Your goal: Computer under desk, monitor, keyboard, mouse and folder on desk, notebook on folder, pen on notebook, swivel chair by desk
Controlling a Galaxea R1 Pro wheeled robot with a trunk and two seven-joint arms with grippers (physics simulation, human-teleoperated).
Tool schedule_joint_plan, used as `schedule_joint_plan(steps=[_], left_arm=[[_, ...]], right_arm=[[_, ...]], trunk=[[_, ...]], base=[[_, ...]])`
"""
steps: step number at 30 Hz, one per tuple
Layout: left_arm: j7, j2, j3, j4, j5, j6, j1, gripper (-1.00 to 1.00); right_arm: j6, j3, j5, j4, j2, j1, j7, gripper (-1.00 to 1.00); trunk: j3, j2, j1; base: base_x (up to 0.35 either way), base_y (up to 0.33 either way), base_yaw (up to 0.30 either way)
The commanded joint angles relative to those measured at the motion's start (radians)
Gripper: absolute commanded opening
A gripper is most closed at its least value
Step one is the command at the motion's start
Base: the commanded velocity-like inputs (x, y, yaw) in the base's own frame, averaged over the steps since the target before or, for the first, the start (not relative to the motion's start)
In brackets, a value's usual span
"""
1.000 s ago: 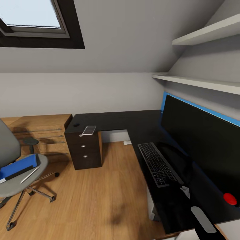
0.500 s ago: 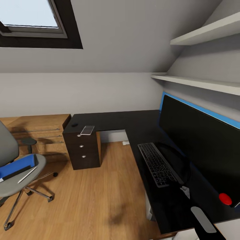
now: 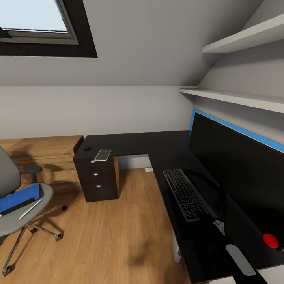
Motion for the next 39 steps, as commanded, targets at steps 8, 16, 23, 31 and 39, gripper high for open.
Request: schedule_joint_plan(steps=[8, 16, 23, 31, 39], left_arm=[[0.002, 0.001, -0.006, 0.001, 0.012, -0.005, -0.001, 1.00], [0.002, -0.001, -0.007, 0.000, 0.015, -0.005, 0.000, 1.00], [0.002, -0.001, -0.008, -0.001, 0.015, -0.005, 0.000, 1.00], [0.002, 0.000, -0.007, 0.000, 0.015, -0.005, 0.000, 1.00], [0.002, 0.000, -0.007, -0.001, 0.015, -0.005, 0.000, 1.00]], right_arm=[[0.008, -0.003, -0.009, 0.000, 0.000, -0.001, -0.005, -1.00], [0.008, -0.003, -0.009, 0.000, 0.000, -0.001, -0.007, -1.00], [0.008, -0.003, -0.009, 0.000, 0.000, 0.000, -0.008, -1.00], [0.005, -0.003, -0.009, 0.001, 0.000, -0.001, -0.008, -1.00], [-0.020, -0.003, -0.009, 0.001, 0.000, -0.001, -0.008, -1.00]], trunk=[[-0.001, -0.001, 0.000], [-0.001, -0.001, 0.000], [-0.001, -0.001, 0.000], [-0.001, -0.001, 0.000], [-0.004, -0.008, 0.004]], base=[[0.014, 0.000, 0.000], [0.000, 0.000, 0.000], [0.000, 0.000, 0.000], [0.000, 0.000, 0.000], [0.000, 0.000, 0.000]])
